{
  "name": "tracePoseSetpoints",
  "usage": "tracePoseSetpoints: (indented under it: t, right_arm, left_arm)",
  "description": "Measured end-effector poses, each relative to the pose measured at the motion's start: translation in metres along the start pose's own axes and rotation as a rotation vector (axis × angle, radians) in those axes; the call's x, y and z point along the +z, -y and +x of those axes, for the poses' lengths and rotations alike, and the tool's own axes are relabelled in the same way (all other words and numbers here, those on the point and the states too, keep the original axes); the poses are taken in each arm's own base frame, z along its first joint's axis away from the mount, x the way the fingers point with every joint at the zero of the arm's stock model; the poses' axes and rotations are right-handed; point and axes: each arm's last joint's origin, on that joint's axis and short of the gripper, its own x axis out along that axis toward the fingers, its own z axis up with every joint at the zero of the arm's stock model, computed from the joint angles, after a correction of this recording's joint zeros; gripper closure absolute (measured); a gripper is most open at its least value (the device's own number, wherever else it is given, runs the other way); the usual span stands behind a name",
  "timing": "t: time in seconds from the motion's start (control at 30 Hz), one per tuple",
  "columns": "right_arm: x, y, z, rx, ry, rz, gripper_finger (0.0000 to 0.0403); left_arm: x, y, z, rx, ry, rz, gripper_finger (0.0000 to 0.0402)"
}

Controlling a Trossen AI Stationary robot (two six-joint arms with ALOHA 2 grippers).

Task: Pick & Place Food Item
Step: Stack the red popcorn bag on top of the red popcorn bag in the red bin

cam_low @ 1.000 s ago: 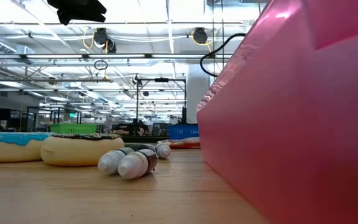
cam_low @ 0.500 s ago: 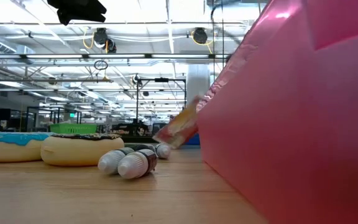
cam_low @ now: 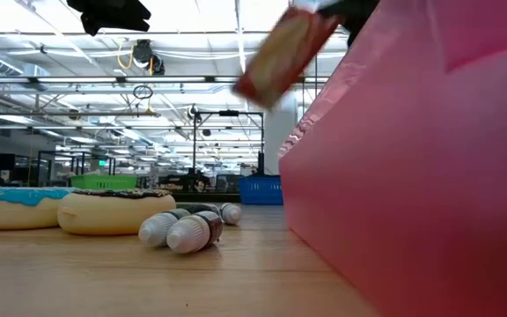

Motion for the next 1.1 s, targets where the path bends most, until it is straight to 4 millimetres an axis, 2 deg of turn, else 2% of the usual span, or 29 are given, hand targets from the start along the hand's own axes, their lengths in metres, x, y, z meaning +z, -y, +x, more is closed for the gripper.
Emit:
tracePoseSetpoints:
  t: [0.2,0.33,0.47,0.67,0.83,0.93,1.1]
  right_arm:
    - [0.005,-0.051,-0.011,0.211,-0.027,0.075,0.0403]
    - [0.005,-0.083,-0.012,0.185,-0.136,0.075,0.0403]
    - [0.004,-0.113,-0.007,0.146,-0.256,0.07,0.0403]
    - [-0.004,-0.158,0.007,0.205,-0.445,0.081,0.0403]
    - [-0.018,-0.196,0.015,0.393,-0.598,0.048,0.0403]
    - [-0.033,-0.208,0.016,0.473,-0.691,0.054,0.0403]
    - [-0.049,-0.211,0.019,0.417,-0.766,0.082,0.0403]
  left_arm:
    - [0.0,0.0,0.0,-0.001,0.0,0.0,0.0243]
    - [0.0,0.0,0.0,-0.001,0.0,0.0,0.0243]
    - [0.0,0.0,0.0,-0.002,0.0,0.0,0.0243]
    - [0.0,0.0,0.0,-0.002,0.0,0.0,0.0243]
    - [0.0,0.0,0.0,-0.002,0.0,0.0,0.0243]
    - [0.0,0.0,0.0,-0.002,0.0,0.0,0.0243]
    - [0.0,0.0,0.0,-0.002,0.0,0.0,0.0243]
